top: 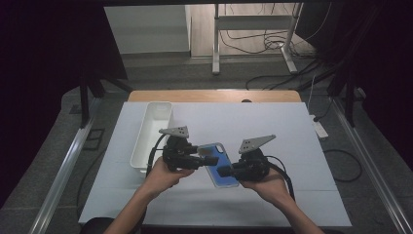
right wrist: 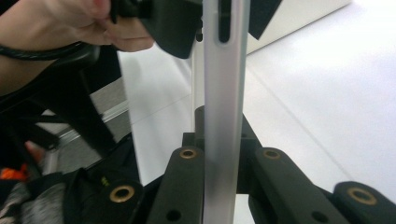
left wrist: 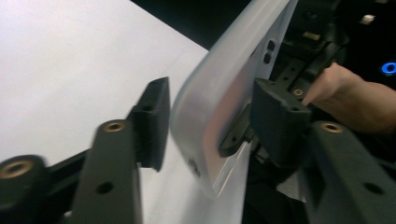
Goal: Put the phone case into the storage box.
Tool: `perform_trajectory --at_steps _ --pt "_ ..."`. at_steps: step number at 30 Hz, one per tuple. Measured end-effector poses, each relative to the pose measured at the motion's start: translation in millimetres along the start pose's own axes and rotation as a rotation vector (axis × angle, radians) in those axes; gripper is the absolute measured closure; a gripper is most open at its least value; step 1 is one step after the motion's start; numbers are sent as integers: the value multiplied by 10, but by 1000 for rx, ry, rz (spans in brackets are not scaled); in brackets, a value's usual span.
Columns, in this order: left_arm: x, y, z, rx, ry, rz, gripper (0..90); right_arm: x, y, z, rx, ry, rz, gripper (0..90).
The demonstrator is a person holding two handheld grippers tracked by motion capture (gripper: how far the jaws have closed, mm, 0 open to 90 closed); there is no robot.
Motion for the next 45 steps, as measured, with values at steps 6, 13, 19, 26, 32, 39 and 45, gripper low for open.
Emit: perform_trajectory --at_steps 6,13,19,26,32,39,45 --pt "-87 21 -22 23 -33 -105 239 57 45 -11 10 21 73 857" --pt "-190 49 -6 9 -72 -234 47 132 91 -15 28 36 159 857" --pt "-272 86 24 -15 -67 -309 16 186 120 -17 39 43 222 856" --pt "-303 86 33 -25 -52 -350 2 215 138 -26 56 31 264 856" --pt "-291 75 30 -19 -50 -338 2 215 127 -21 59 29 277 856" --pt "-258 59 15 -15 -55 -342 105 161 72 -23 60 44 281 856" --pt "-213 49 26 -26 -59 -323 294 127 27 -18 57 49 288 856"
Point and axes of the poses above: each handheld gripper's, and its own axes: y roughly backward along the jaws, z roughly out of its underside, x roughly to its right, the point moved 8 cm from there along -y, roughly forward along the jaws, and after that the axes turned 9 degrees about x, right-handed, at the moved point
